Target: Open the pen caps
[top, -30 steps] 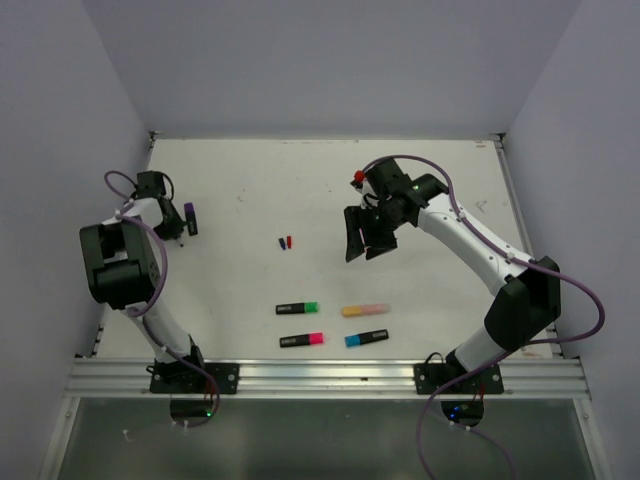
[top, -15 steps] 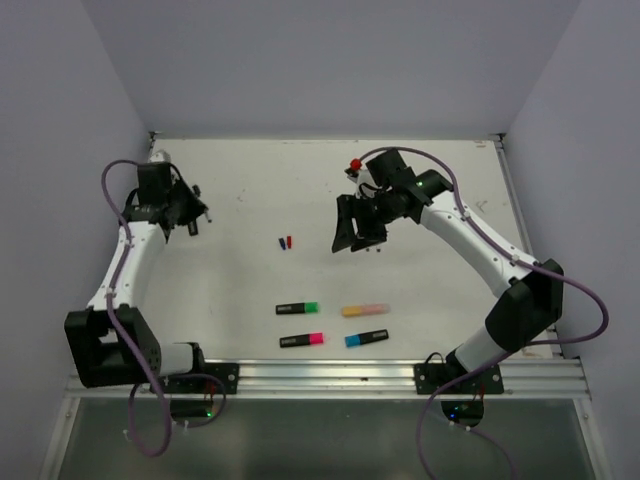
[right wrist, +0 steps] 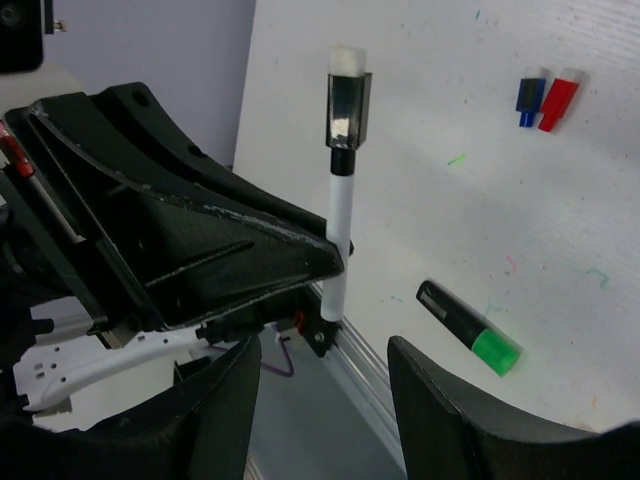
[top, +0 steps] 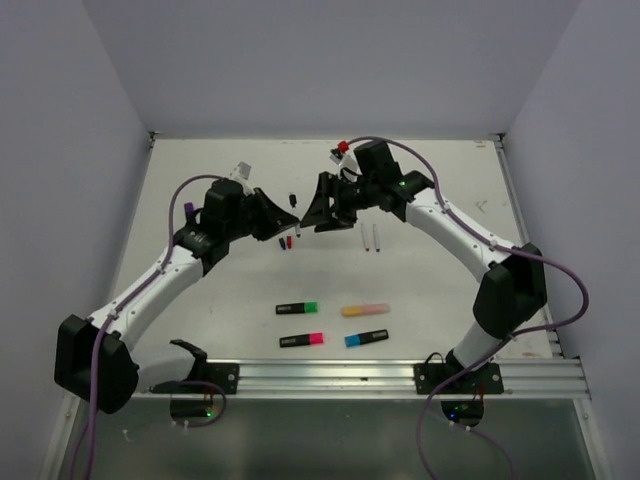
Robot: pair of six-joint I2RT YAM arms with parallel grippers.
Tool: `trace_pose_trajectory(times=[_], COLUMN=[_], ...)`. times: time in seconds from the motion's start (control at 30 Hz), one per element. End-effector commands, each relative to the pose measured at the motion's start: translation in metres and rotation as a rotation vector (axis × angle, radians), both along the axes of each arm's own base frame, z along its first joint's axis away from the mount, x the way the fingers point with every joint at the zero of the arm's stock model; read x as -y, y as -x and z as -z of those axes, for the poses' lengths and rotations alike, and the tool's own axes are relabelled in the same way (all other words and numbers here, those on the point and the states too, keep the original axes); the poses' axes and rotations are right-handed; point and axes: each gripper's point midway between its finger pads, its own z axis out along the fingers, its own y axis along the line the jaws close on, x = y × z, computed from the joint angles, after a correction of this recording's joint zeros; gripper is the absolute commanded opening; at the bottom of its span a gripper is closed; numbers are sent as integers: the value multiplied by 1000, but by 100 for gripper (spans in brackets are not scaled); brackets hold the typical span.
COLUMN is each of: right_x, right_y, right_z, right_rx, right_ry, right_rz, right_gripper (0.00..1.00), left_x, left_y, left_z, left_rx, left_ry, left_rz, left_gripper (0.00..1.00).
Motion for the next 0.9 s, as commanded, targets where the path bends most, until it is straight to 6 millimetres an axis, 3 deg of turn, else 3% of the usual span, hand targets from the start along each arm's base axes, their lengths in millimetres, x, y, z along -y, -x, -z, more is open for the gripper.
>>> trace_pose_trajectory(times=[0.0, 0.17, 0.33, 0.57, 0.87], right_x=[-15, -15, -9, -2, -3], right_y=[-13, -32, -46, -54, -61], right_z=[-20, -21, -6, 9, 16], right_rx=[20, 34, 13, -10, -19], right_ry=[-89, -80, -44, -10, -5], right_rz=[29, 90, 137, 171, 175], right_gripper=[57, 53, 49, 41, 37], left_x=[25, 36, 40, 40, 44], left_y=[-8, -4, -2, 1, 0], left_z=[-34, -24, -18, -18, -24], left_rx=[66, 58, 56, 63, 79], left_ry=[120, 108, 98, 114, 131], left_rz=[60, 120, 142, 142, 150], left_gripper=[0, 0, 0, 0, 0])
